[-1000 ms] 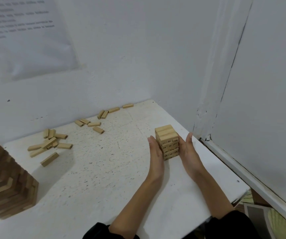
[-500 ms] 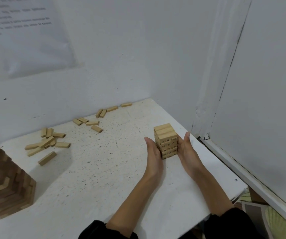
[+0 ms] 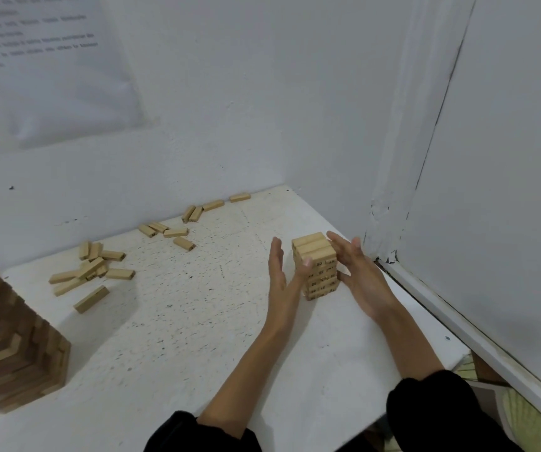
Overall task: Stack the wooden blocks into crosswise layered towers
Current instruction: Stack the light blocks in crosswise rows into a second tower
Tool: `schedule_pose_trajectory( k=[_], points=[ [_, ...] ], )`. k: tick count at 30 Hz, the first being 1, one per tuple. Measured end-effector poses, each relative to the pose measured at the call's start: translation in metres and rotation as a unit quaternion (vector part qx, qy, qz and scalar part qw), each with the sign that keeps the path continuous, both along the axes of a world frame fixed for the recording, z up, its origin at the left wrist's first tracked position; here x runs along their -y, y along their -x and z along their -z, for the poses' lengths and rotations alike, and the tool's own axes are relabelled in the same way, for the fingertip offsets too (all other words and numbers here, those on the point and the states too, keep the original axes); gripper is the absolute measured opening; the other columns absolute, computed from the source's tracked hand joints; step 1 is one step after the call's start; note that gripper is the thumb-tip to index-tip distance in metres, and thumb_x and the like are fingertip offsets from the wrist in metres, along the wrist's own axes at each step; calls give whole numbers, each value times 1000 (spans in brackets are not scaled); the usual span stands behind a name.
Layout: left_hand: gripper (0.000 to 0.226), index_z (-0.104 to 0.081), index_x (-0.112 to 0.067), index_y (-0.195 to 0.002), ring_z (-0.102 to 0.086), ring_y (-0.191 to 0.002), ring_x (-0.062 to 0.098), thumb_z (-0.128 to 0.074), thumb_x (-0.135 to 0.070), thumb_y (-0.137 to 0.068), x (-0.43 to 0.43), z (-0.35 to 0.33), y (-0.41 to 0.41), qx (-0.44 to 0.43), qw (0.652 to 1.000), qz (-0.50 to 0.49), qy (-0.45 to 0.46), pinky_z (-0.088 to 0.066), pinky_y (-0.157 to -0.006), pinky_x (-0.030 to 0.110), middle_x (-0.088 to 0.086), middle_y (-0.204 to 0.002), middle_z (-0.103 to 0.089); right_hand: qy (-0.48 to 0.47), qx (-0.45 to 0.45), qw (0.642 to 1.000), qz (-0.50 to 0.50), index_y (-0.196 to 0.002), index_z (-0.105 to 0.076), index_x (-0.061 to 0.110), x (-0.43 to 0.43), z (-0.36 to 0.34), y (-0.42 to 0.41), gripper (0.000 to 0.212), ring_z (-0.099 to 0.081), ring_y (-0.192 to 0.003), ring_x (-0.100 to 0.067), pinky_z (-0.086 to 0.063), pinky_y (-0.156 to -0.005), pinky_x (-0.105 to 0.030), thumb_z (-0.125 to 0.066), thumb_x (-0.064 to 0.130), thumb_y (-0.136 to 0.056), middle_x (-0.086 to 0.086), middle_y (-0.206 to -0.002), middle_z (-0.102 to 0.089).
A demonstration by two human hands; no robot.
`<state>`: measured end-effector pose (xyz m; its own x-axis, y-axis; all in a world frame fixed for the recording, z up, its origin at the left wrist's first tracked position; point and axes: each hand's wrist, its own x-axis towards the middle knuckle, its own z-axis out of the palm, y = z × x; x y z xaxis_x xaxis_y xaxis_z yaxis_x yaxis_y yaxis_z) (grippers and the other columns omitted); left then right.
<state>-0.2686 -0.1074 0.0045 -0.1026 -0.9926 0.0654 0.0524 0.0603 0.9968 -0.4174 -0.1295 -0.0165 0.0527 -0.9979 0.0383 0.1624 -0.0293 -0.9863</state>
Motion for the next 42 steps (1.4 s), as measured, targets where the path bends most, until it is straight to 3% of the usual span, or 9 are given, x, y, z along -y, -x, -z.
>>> schedule_pose_trajectory(
  k=[5,10,16,25,29,31,35,38,42],
  points=[
    [61,-29,-31,-144,-36,-120,-17,-44,-52,-89,10,-7,-10,4,999,-8,32,-30,-93,0,-19,-143,-37,29,-16,999,-17,-134,-47,21,2,0,0,98,-53,-120,-12,-47,-89,-25,-74,70,-53,3,-128,-60],
    [62,-30,-35,-141,-33,-135,2,-34,-59,-84,11,-5,-8,-18,1000,2,12,-23,-112,29,-14,-144,-42,13,14,999,-28,-131,-49,22,1,3,3,95,-56,-114,-14,-48,-86,-23,-86,54,-50,-3,-124,-61],
    [66,-34,-46,-129,-30,-138,6,-33,-74,-70,10,-7,-7,-28,999,10,14,-19,-117,38,-10,-147,-39,12,23,999,-30,-135,-47,16,0,3,2,97,-53,-119,-19,-49,-88,-25,-85,52,-53,-7,-128,-59],
    [46,-35,-46,-126,-31,-138,7,-27,-59,-83,9,-7,-8,-23,999,22,22,-24,-115,30,-8,-149,-36,10,28,999,-17,-130,-50,20,-5,-2,0,94,-57,-113,-14,-50,-86,-23,-85,55,-50,-3,-122,-62],
    [54,-34,-34,-135,-37,-131,3,-27,-53,-85,11,-11,-14,-24,999,8,25,-26,-110,25,-17,-134,-46,15,1,1000,25,-124,-55,28,-9,-4,1,82,-53,-120,-15,-44,-100,-35,-79,64,-54,0,-125,-61],
    [39,-39,-35,-131,-41,-127,2,-35,-47,-94,14,-16,-23,-10,999,-8,35,-31,-103,18,-17,-131,-49,27,-38,998,43,-120,-58,32,-12,-14,2,71,-53,-120,-12,-42,-102,-36,-74,66,-60,6,-122,-61],
    [27,-56,-22,-122,-50,-117,0,-45,-16,-99,24,-29,-52,36,995,-44,84,-39,-88,2,-7,-127,-57,66,-136,985,82,-116,-59,32,-8,-55,3,32,-53,-114,-5,-41,-101,-29,-56,40,-85,11,-117,-62],
    [26,-60,-17,-120,-53,-113,-1,-47,-13,-97,37,-43,-75,69,989,-66,115,-41,-86,4,-7,-121,-61,107,-183,973,87,-118,-60,27,3,-92,-7,26,-55,-107,1,-42,-88,-12,-54,26,-92,8,-114,-62],
    [21,-64,-17,-113,-54,-112,6,-51,-16,-96,63,-57,-102,115,982,-89,119,-40,-88,12,-7,-117,-62,126,-220,966,55,-117,-61,26,27,-116,-52,26,-55,-106,-4,-41,-87,-15,-57,25,-92,6,-113,-62]
  ],
)
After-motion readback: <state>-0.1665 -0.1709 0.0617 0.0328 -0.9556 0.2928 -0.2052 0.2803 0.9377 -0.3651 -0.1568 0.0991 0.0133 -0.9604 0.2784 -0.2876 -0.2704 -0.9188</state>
